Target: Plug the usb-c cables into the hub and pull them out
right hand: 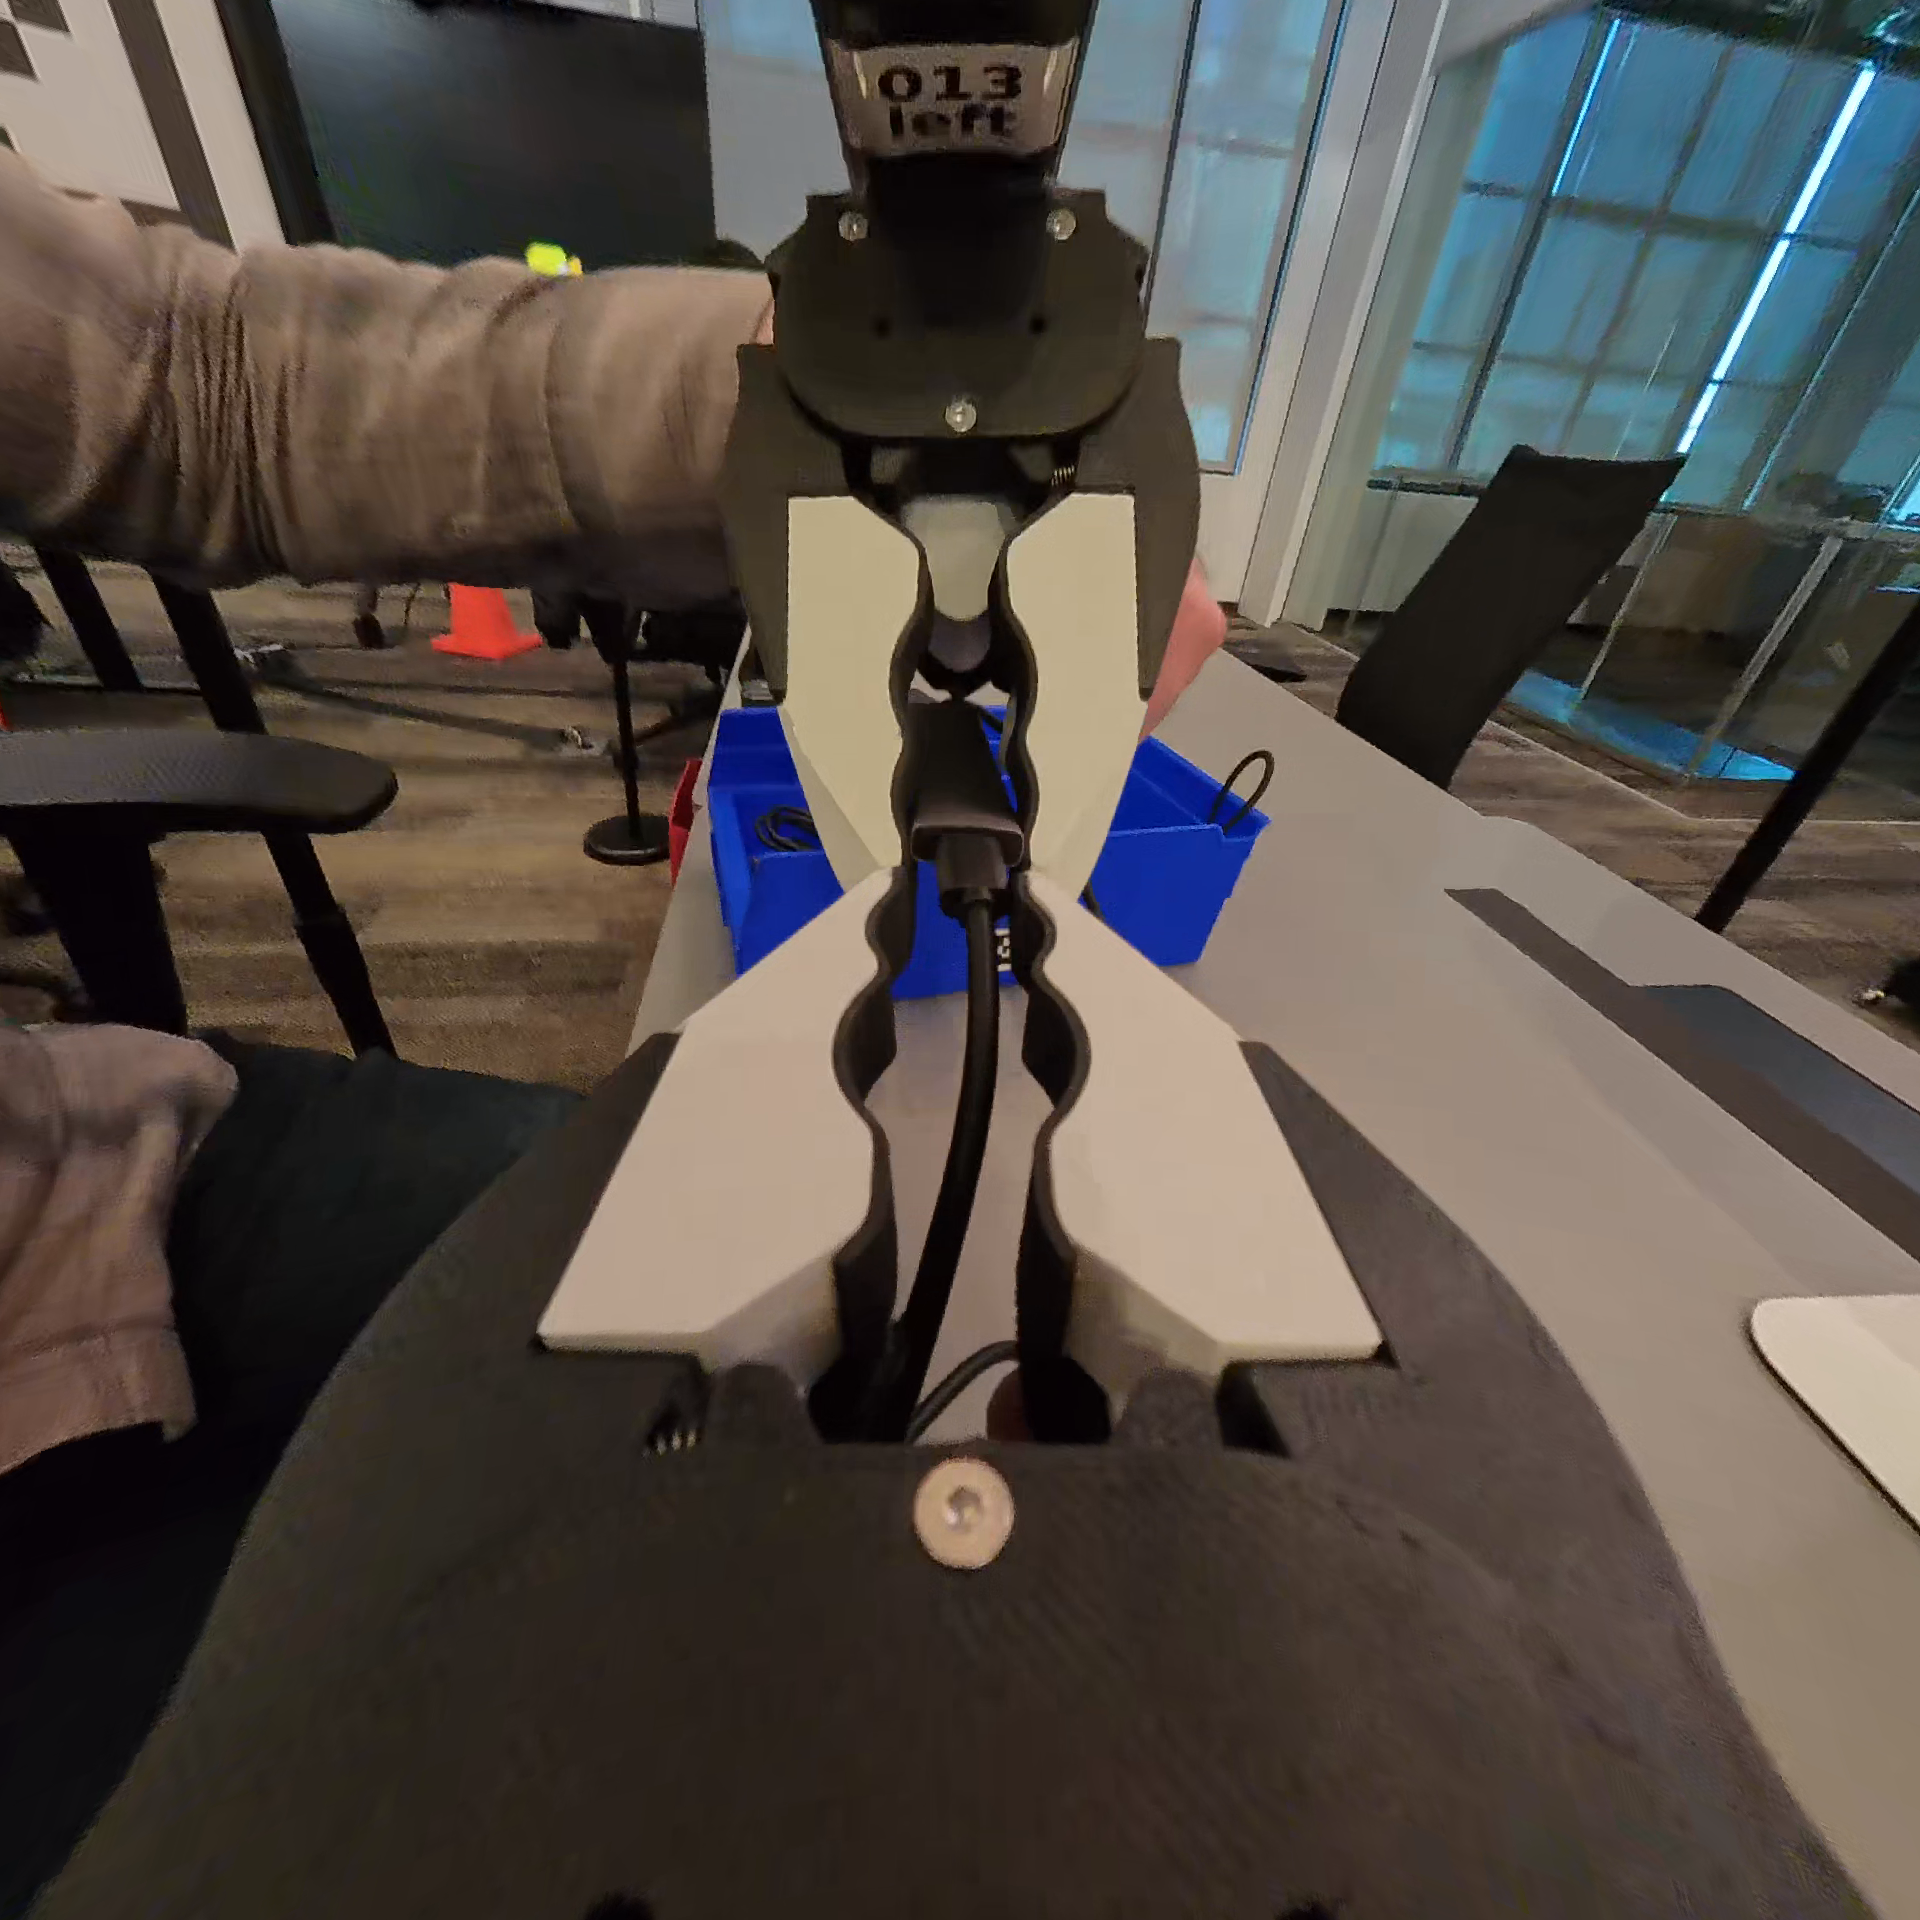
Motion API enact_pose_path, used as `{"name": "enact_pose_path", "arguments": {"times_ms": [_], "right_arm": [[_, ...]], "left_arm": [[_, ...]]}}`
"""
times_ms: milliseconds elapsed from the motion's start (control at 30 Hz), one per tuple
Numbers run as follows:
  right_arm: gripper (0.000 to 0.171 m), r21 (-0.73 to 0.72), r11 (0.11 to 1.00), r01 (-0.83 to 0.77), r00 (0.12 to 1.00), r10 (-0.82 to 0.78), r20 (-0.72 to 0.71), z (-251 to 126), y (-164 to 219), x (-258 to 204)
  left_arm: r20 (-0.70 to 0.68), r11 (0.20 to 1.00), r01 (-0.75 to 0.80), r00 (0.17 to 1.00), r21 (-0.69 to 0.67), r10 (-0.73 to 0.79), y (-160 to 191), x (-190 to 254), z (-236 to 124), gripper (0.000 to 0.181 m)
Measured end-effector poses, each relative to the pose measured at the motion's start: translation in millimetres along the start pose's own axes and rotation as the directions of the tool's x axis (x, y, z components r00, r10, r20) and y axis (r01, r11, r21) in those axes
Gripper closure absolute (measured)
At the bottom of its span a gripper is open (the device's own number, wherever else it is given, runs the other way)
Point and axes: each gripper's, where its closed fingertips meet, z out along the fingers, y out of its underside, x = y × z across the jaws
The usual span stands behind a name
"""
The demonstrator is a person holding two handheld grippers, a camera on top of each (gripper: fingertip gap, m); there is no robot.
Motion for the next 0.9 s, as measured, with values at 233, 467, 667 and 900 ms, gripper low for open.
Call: {"name": "enact_pose_path", "arguments": {"times_ms": [233,467,667,900], "right_arm": [[0.161,0.030,0.999,-0.015,1.000,0.016,-0.014,6,-1,0],[0.161,0.068,0.997,-0.029,1.000,0.030,-0.005,8,-5,-2],[0.161,0.046,0.998,-0.038,0.999,0.039,-0.013,7,-5,-1],[0.160,-0.028,0.999,0.017,0.995,-0.019,-0.098,8,-2,7]], "left_arm": [[-0.002,1.000,0.016,1.000,0.023,-0.016,2,3,-2,0.159],[-0.011,0.999,0.014,1.000,0.047,-0.013,1,5,-3,0.159],[0.004,0.997,0.018,1.000,0.071,-0.019,-1,3,-3,0.159],[0.068,0.999,0.040,0.997,0.036,-0.043,3,-5,-3,0.159]]}}
